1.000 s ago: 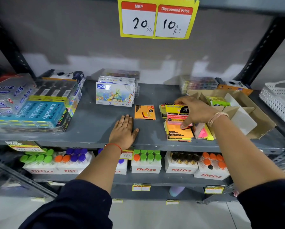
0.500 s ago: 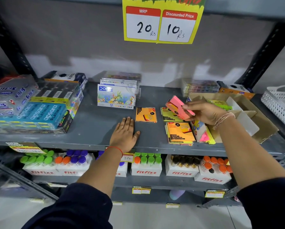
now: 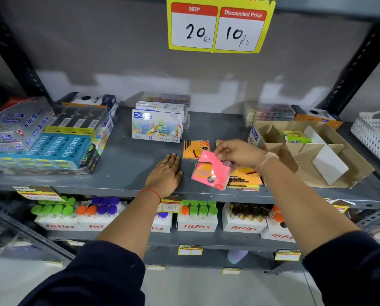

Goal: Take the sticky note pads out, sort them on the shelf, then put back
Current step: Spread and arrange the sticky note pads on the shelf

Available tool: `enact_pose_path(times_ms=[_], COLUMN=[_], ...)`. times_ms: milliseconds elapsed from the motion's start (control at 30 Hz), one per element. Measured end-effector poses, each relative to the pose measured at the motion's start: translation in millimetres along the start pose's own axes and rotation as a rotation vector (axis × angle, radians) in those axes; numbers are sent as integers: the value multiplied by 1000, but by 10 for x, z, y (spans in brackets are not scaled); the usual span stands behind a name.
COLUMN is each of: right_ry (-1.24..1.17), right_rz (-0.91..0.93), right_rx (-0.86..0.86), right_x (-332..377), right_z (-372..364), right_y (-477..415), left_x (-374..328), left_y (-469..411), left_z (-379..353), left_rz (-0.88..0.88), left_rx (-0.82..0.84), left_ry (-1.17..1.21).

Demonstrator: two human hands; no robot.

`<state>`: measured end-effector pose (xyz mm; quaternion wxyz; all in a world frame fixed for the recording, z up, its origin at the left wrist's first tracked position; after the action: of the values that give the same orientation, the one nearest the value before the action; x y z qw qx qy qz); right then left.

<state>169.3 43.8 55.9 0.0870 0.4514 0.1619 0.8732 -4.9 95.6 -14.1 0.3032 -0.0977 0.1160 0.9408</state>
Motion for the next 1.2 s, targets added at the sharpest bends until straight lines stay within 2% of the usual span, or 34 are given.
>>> enact_pose_path(times_ms=[133,267,333,467,567,733,833,967,1067,1200], right_ry=[383,537,604,696,830,811,698,916,916,950], right_rz=[81,114,151,160,104,95,60,-232,-254,-217], right_rx=[-110,-190,-154,33,47,39,5,116,163,107], right_x=[150,105,109,129,73,84,53,-142,-175,-191], right_z=[-222,-310,-357,-489,-552,-580,-186,152,112,124], right_y=[-168,-251,-219,-68,-56,-12,152,373,339,319], left_x=[20,22,24,29,29,60,69,66,64,72], left_y=[38,32,28,29,35,16,4,8,6,1], left_z=[8,7,4,-6,-12,-18,-22,-32,-33,-38], left_rz=[-21,-15,-12,2,17,51,39,46,47,47], left_rx=[-45,-60,-56,-59,-63,-39,-15,1,7,7], left_ry=[-14,0,7,-45,-66,-11,-22,-50,-55,-57])
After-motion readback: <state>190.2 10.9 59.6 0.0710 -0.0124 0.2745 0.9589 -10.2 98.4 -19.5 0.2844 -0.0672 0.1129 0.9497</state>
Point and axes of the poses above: each hand's wrist, its own y-axis away from the middle knuckle, its own z-axis out of the back of the hand, x = y × z, the point moved 6 cm from there along -y, towards the middle knuckle, and after that the axes turned 5 degrees about x, right-handed, at the moved point
